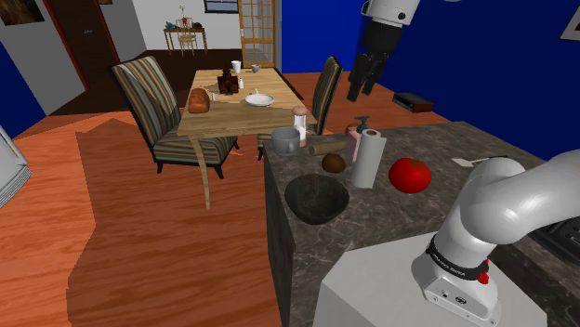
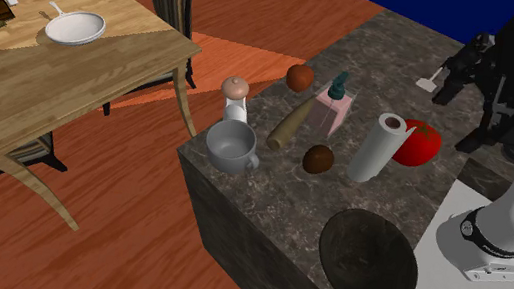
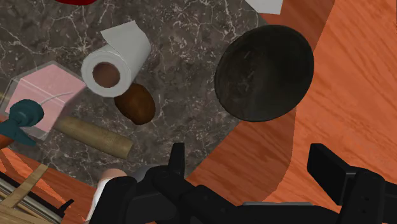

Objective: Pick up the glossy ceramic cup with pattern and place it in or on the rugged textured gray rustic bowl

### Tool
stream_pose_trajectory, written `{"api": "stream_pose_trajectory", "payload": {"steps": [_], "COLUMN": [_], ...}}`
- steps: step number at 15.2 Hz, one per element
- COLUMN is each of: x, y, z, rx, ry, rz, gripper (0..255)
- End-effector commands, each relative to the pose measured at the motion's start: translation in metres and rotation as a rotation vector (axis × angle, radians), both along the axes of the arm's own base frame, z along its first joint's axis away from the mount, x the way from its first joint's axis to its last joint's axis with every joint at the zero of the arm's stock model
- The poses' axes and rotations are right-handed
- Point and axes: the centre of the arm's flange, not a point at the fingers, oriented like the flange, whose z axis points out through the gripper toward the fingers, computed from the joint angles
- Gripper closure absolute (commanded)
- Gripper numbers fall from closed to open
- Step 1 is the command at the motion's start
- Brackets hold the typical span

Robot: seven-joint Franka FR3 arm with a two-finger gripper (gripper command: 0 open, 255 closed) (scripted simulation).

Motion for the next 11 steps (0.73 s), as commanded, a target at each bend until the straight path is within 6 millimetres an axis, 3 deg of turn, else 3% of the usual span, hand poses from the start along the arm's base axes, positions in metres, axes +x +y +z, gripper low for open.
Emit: {"api": "stream_pose_trajectory", "payload": {"steps": [1, 11], "x": [0.000, 0.110], "y": [0.000, -0.007], "z": [0.000, -0.077], "rx": [0.000, -0.038], "ry": [0.000, 0.023], "rz": [0.000, 0.015], "gripper": [0, 0]}}
